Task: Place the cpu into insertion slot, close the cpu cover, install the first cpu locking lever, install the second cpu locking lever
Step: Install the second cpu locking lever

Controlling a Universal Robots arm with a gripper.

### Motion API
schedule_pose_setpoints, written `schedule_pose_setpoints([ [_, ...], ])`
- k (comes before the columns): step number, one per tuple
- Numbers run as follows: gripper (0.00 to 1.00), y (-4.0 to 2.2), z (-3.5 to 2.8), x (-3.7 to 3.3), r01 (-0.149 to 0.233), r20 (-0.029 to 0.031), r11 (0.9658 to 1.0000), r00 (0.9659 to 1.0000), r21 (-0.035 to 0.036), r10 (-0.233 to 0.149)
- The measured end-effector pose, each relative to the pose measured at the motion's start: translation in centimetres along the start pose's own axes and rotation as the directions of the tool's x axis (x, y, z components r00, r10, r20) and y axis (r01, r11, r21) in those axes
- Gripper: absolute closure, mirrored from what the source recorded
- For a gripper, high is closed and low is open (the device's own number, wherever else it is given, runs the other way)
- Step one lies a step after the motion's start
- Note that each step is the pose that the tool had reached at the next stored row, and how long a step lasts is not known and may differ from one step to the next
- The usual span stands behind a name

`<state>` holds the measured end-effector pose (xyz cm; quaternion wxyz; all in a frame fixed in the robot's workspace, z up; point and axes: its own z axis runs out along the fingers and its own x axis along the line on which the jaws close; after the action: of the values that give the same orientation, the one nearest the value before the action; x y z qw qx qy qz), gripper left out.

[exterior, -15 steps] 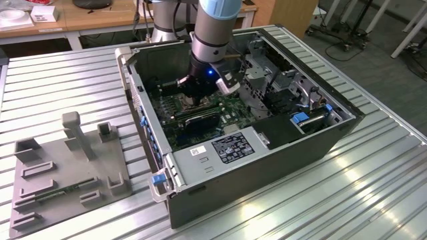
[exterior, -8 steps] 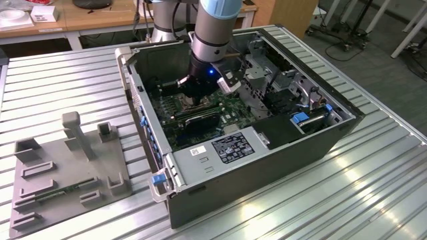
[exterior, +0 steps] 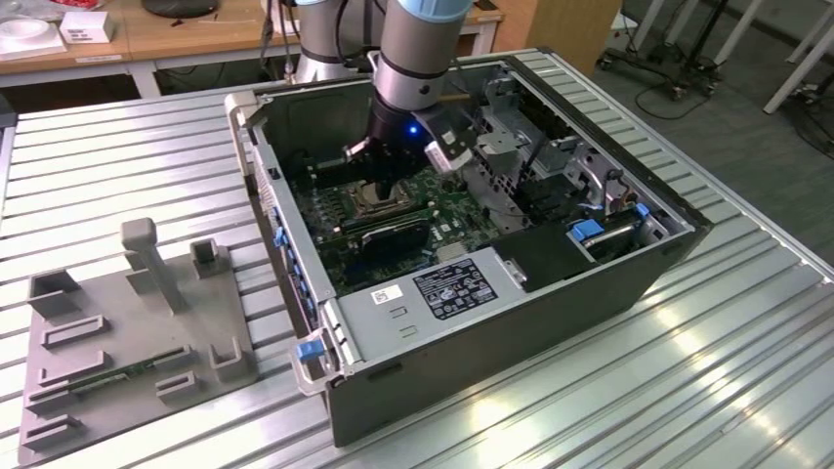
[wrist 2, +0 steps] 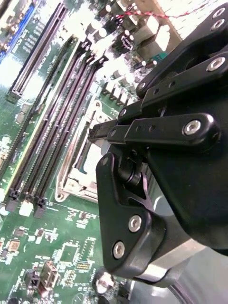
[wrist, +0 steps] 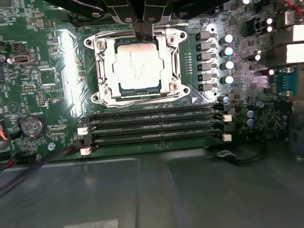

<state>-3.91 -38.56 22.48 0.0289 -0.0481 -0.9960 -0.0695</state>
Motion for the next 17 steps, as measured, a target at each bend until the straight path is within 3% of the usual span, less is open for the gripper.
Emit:
schedule_pose_setpoints([
  [1, 0.89, 0.07, -0.41, 0.03, 0.000, -0.0007, 1.0000, 1.0000, 0.0001, 0.000],
  [3, 0.89, 0.12, -0.65, 0.05, 0.000, -0.0010, 1.0000, 1.0000, 0.0000, 0.000],
  [17, 0.89, 1.35, -0.03, 0.09, 0.051, 0.0012, 0.9987, 0.9987, 0.0022, -0.051],
])
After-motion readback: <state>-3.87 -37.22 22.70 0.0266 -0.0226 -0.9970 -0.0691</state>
